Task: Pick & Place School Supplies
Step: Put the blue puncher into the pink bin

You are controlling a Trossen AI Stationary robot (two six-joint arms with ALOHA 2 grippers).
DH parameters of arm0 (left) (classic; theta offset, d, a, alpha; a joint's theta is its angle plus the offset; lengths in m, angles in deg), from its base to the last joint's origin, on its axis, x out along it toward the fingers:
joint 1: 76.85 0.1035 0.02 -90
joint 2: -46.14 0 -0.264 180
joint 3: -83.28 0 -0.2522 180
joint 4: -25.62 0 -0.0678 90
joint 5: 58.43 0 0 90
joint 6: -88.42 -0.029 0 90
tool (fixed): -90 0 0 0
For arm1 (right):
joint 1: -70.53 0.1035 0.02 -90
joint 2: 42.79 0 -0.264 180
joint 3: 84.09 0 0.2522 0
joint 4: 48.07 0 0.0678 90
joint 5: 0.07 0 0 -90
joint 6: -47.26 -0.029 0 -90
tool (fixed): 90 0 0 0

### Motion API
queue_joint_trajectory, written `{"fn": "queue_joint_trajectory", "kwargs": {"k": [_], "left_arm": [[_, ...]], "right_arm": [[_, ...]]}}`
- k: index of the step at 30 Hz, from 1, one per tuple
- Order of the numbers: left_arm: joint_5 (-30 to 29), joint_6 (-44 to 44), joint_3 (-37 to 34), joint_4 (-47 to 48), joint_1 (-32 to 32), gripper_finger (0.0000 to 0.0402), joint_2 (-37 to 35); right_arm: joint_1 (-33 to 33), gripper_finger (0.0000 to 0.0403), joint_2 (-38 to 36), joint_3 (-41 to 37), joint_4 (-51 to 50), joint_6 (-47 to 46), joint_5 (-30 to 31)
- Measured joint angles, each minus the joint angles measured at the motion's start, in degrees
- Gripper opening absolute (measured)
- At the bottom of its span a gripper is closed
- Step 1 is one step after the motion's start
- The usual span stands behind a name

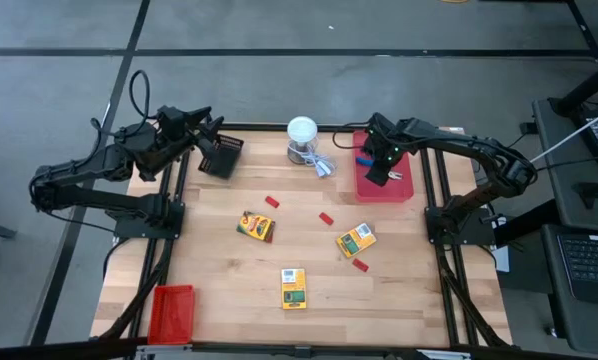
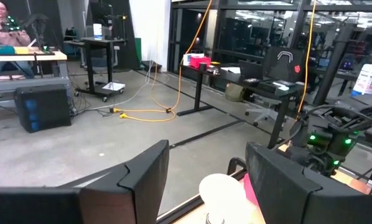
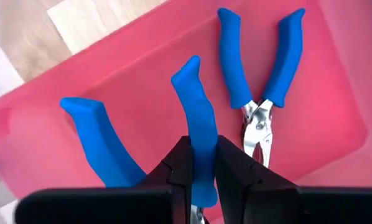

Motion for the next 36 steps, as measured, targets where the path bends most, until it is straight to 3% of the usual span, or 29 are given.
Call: {"fn": "queue_joint_trajectory", "kwargs": {"k": [15, 26, 36], "left_arm": [[0.0, -0.5, 0.0, 0.0, 0.0, 0.021, -1.0], [0.1, 0.8, 0.0, 0.0, 0.0, 0.021, -1.0], [0.1, 0.9, 0.0, 0.1, 0.0, 0.021, -1.0]], "right_arm": [[0.7, 0.0043, 0.5, -6.9, 6.6, -0.6, -1.6], [0.9, 0.0043, 7.8, -7.1, 10.8, 0.0, -1.0], [2.2, 0.0043, 8.4, -7.1, 13.5, -0.1, -1.2]]}}
